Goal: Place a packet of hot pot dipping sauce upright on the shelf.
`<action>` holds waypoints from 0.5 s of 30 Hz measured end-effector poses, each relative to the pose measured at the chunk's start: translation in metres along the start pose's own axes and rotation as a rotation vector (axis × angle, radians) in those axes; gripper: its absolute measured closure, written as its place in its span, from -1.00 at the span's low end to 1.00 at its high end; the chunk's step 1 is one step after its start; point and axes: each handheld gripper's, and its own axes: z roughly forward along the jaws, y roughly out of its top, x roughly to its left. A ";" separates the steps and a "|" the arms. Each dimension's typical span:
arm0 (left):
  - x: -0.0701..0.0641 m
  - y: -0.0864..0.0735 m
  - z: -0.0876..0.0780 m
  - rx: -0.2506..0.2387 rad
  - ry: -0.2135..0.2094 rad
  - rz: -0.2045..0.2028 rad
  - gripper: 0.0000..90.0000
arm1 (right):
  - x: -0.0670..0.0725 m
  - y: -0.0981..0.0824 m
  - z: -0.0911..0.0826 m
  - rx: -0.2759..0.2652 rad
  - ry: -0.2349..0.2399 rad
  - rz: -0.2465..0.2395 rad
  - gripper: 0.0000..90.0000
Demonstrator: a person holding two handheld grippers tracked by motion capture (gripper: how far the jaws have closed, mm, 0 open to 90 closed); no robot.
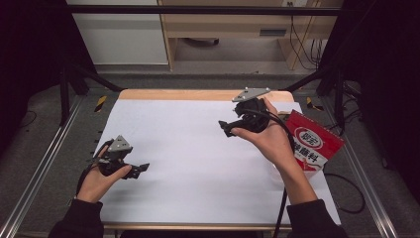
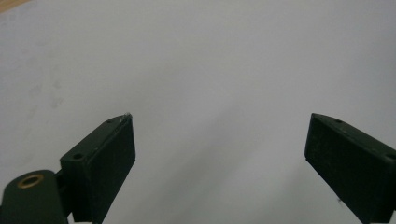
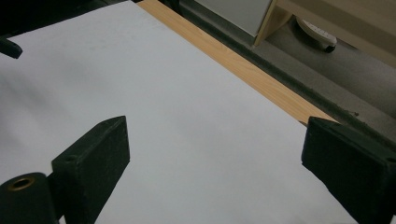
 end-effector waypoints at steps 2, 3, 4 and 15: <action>0.001 0.000 0.000 -0.002 0.001 -0.003 -0.80 | 0.002 -0.002 0.006 -0.001 -0.004 0.009 -0.85; 0.001 -0.001 0.000 0.000 0.002 -0.003 -0.81 | 0.003 -0.003 0.008 0.001 -0.006 0.014 -0.85; 0.001 -0.001 0.000 0.002 0.005 -0.001 -0.81 | 0.004 -0.004 0.011 0.001 -0.009 0.021 -0.86; 0.003 -0.004 0.002 0.008 0.007 -0.012 -0.82 | 0.012 -0.017 0.033 0.029 -0.010 0.040 -0.86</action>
